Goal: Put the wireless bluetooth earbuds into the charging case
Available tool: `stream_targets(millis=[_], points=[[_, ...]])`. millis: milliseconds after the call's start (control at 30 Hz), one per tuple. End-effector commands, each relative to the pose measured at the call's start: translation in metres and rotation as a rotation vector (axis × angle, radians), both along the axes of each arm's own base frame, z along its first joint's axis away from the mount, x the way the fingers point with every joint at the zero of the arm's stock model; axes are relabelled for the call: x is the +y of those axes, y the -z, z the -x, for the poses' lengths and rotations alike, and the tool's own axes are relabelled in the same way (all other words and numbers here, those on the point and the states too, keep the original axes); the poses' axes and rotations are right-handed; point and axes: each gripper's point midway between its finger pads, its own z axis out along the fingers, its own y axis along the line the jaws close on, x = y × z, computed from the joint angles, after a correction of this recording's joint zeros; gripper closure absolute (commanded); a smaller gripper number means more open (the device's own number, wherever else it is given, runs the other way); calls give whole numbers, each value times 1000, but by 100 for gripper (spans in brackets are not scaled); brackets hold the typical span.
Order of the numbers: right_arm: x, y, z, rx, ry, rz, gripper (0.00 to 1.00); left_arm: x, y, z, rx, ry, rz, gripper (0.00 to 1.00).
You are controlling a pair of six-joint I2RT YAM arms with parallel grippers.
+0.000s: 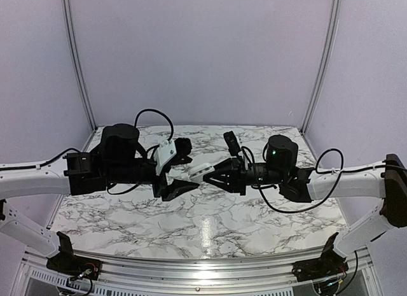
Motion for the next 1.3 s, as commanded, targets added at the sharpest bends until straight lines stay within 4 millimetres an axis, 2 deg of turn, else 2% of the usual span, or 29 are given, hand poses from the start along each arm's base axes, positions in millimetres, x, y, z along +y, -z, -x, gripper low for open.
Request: stream_targets(millis=[0, 200, 333, 533, 667, 733, 767, 800, 933, 1167, 1267], points=[[6, -25, -4, 17, 11, -61, 100, -6, 1, -11, -98, -60, -72, 23], [9, -22, -5, 67, 11, -66, 100, -18, 18, -18, -184, -122, -180, 30], [11, -18, -6, 98, 15, -62, 100, -18, 18, -22, -230, -158, -207, 40], [11, -16, -7, 128, 20, -67, 97, -16, 19, -27, -276, -195, -241, 59], [11, -18, -5, 131, 8, -72, 85, -14, 21, -25, -282, -192, -248, 68], [10, -19, -4, 132, 4, -74, 73, -14, 21, -23, -280, -183, -243, 71], [10, -20, -3, 130, 4, -76, 62, -14, 22, -22, -277, -179, -243, 73], [9, -20, -3, 127, 4, -76, 60, -14, 22, -22, -278, -175, -242, 74], [8, -22, -3, 120, 5, -74, 58, -13, 22, -20, -279, -168, -243, 79], [9, -22, -3, 130, -13, -74, 59, -16, 24, -18, -291, -146, -253, 79], [10, -22, -3, 131, -21, -72, 70, -16, 24, -18, -290, -149, -252, 77]])
